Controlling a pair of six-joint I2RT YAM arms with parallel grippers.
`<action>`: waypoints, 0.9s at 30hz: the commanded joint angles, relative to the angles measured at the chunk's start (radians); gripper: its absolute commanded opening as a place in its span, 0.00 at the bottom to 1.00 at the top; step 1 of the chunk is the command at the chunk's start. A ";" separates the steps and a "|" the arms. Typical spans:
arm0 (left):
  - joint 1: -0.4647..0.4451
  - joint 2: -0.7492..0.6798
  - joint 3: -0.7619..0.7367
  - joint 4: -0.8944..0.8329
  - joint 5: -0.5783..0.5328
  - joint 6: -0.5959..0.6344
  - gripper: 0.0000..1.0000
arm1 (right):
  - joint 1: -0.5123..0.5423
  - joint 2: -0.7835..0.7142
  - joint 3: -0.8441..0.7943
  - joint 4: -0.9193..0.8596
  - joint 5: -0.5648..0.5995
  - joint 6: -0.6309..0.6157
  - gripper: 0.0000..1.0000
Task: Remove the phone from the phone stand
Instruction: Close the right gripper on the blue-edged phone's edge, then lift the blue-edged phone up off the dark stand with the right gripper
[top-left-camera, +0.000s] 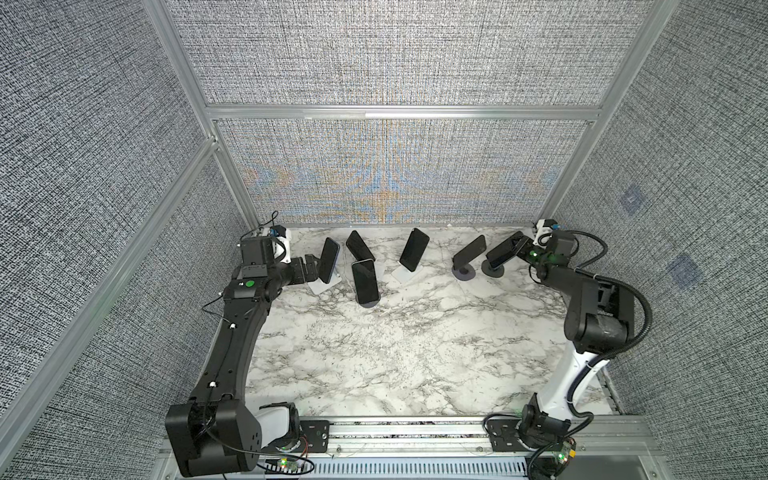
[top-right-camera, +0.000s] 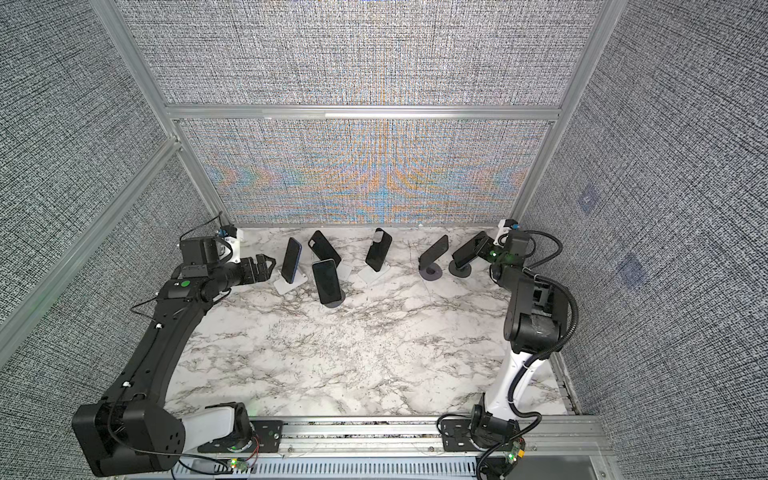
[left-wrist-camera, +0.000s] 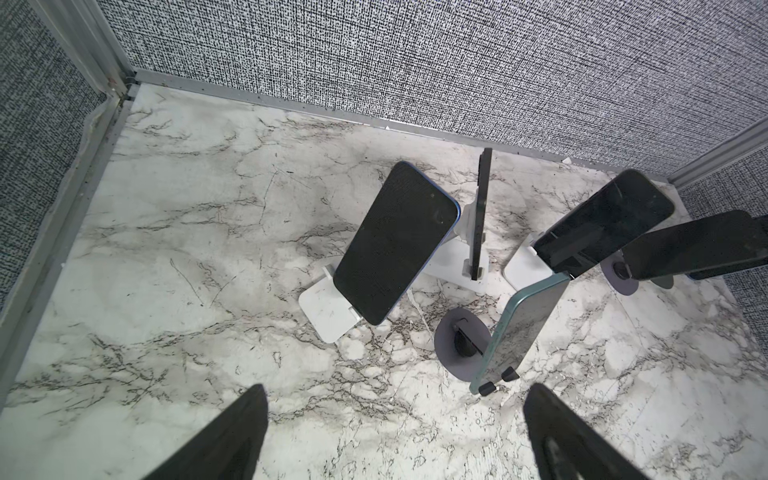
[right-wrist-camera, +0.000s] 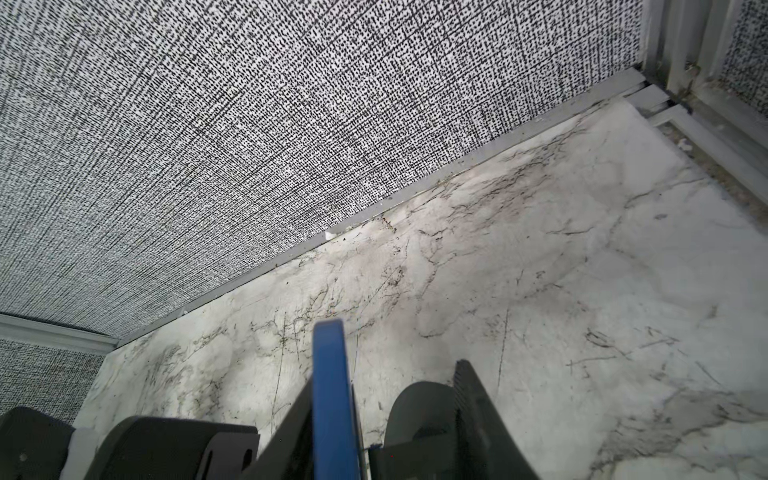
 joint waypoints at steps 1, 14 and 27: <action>0.003 0.000 0.000 0.024 0.008 -0.007 0.97 | 0.001 -0.004 -0.007 0.024 0.018 -0.019 0.32; 0.008 -0.001 0.000 0.023 0.015 -0.009 0.97 | 0.000 -0.019 -0.027 0.044 0.036 -0.027 0.14; 0.011 -0.002 0.000 0.021 0.019 -0.011 0.96 | 0.000 -0.040 -0.022 0.019 0.038 -0.043 0.02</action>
